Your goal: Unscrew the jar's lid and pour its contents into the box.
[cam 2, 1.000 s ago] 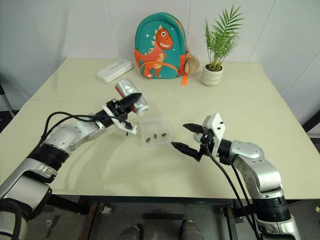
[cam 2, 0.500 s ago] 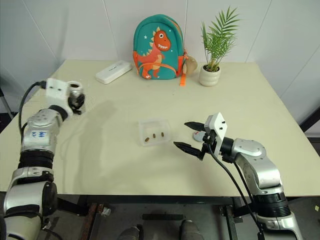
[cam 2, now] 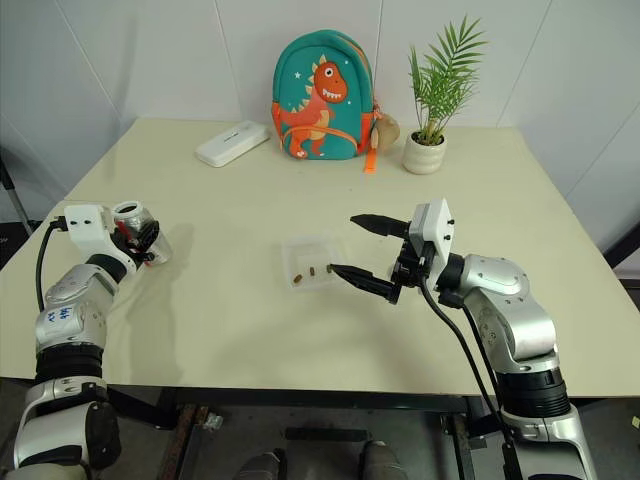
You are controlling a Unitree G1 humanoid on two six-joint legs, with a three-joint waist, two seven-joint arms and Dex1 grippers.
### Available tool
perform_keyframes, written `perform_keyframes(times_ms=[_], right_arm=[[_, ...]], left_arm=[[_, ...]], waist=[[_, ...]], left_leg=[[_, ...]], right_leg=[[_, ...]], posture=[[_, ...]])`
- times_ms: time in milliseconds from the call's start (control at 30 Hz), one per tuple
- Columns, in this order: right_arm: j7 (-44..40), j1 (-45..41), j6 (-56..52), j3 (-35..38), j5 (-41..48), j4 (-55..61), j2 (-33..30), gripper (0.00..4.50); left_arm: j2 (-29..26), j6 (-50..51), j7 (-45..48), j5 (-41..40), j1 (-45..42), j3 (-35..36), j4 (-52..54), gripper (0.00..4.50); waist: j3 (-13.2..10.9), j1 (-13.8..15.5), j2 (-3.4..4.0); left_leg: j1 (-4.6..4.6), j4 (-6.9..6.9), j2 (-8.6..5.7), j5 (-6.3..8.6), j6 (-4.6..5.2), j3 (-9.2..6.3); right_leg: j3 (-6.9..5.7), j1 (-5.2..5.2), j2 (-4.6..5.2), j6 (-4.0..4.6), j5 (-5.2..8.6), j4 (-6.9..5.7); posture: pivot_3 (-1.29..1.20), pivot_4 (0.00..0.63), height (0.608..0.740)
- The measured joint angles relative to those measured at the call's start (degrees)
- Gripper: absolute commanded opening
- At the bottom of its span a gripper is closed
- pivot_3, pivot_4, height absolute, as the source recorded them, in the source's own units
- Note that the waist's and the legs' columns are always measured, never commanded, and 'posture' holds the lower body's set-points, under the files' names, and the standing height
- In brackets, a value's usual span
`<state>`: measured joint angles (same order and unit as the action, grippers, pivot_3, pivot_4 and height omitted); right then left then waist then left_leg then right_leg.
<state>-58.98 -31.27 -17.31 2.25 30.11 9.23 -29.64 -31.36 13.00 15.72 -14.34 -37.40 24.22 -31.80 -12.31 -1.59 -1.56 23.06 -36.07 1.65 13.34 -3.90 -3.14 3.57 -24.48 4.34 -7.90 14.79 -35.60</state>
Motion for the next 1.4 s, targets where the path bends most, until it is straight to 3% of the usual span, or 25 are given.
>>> perform_keyframes(times_ms=[267, 600, 800, 900, 967, 1033, 1267, 1400], right_arm=[[-0.3, 0.3, -0.1, -0.3, -0.7, -0.5, 0.0, 4.50], [-0.2, 2.4, -0.3, -1.0, -0.5, -0.2, -0.3, 4.50], [-1.2, 2.6, -0.2, -1.0, -0.3, -0.4, -1.2, 4.50], [-2.4, 2.6, -0.2, -0.7, -0.3, -0.9, -2.1, 4.50], [-3.0, 2.6, -0.1, -0.7, -0.3, -1.6, -2.4, 4.50], [-3.9, 2.5, 0.1, -0.7, -0.3, -2.7, -2.9, 4.50], [-4.1, 2.5, 1.9, 2.0, -0.5, -6.1, -5.2, 4.50], [-4.1, 3.3, 2.0, 3.5, -0.6, -6.6, -7.9, 4.50]], left_arm=[[0.0, -2.5, 3.0, 0.0, 2.9, -1.4, 1.2, 4.47], [-3.4, -0.6, 3.7, 1.4, 15.9, -2.2, 13.5, 4.49], [-6.7, -6.4, 3.8, 3.8, 23.9, -1.4, 15.3, 4.49], [-10.7, -9.8, 7.7, 5.2, 29.5, -1.4, 18.7, 4.49], [-12.1, -10.8, 11.5, 4.5, 31.9, -1.4, 22.5, 4.49], [-12.9, -12.3, 14.6, 3.6, 33.3, -1.4, 25.8, 4.49], [-16.9, -12.3, 31.1, -6.0, 31.2, -4.5, 37.9, 4.49], [-17.1, -10.4, 37.2, -9.1, 28.1, -7.6, 38.8, 4.49]], waist=[[0.0, -0.1, 0.00], [0.0, -0.3, 0.00], [0.0, -0.2, -0.01], [0.0, -0.2, -0.01], [0.0, -0.2, -0.01], [0.0, 0.1, -0.01], [0.0, -0.1, -0.01], [0.0, -0.4, 0.01]], left_leg=[[-0.02, 0.02, 0.00, 0.00, 0.00, 0.01], [-0.03, 0.07, 0.04, 0.01, 0.00, 0.03], [-0.04, 0.06, 0.08, -0.01, 0.01, 0.11], [-0.05, 0.15, 0.14, -0.01, 0.00, 0.19], [-0.05, 0.17, 0.16, 0.00, 0.00, 0.22], [-0.03, 0.17, 0.16, 0.00, 0.00, 0.22], [-0.01, 0.24, 0.15, 0.00, 0.01, 0.35], [-0.08, 0.34, 0.20, -0.02, 0.07, 0.37]], right_leg=[[0.00, -0.01, 0.00, 0.02, -0.01, 0.01], [0.00, -0.02, 0.00, 0.06, 0.00, 0.05], [-0.01, 0.00, 0.00, 0.19, -0.06, 0.21], [-0.01, -0.01, 0.01, 0.34, 0.00, 0.35], [0.00, -0.01, 0.02, 1.16, 0.44, 0.42], [-0.01, 0.02, 0.05, 1.16, 0.44, 0.49], [0.04, 0.02, 0.07, 1.14, 0.41, 0.62], [0.08, -0.01, -0.01, 1.14, 0.41, 0.60]], posture=[[0.00, 0.150, 0.740], [0.00, 0.150, 0.740], [0.00, 0.150, 0.740], [0.00, 0.150, 0.740], [0.00, 0.150, 0.740], [0.00, 0.150, 0.740], [0.00, 0.150, 0.740], [0.00, 0.150, 0.740]])
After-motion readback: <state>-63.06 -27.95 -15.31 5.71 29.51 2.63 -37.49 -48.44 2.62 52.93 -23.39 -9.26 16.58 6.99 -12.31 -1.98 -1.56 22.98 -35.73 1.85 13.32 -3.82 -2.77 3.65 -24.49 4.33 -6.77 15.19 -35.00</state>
